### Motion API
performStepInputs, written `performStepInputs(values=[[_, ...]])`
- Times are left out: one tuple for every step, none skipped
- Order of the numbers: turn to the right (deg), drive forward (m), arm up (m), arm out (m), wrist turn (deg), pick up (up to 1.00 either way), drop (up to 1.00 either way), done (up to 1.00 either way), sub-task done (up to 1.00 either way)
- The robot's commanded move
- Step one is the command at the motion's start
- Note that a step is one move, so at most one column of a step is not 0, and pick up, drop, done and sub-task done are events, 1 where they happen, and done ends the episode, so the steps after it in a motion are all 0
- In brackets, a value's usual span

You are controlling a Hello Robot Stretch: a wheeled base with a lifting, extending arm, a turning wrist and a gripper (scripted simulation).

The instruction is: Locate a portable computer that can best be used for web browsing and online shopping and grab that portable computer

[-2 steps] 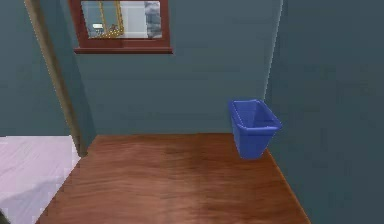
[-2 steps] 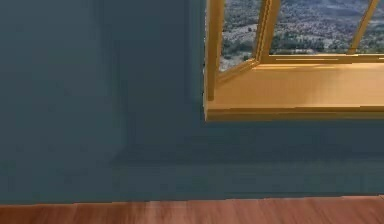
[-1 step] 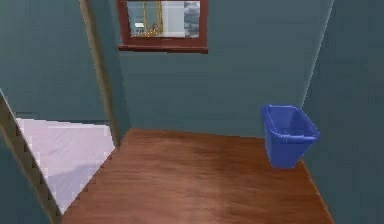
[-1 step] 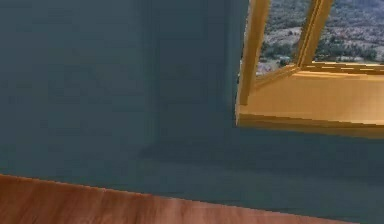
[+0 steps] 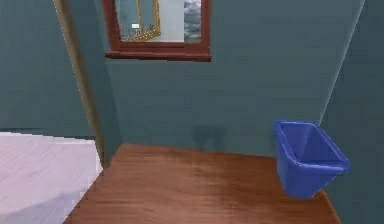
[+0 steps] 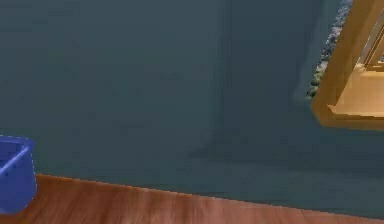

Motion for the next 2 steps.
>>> performStepInputs(values=[[-24.0, 0.00, 0.00, 0.00, 0.0, 0.00, 0.00, 0.00, 0.00], [0.0, 1.00, 0.00, 0.00, 0.0, 0.00, 0.00, 0.00, 0.00]])
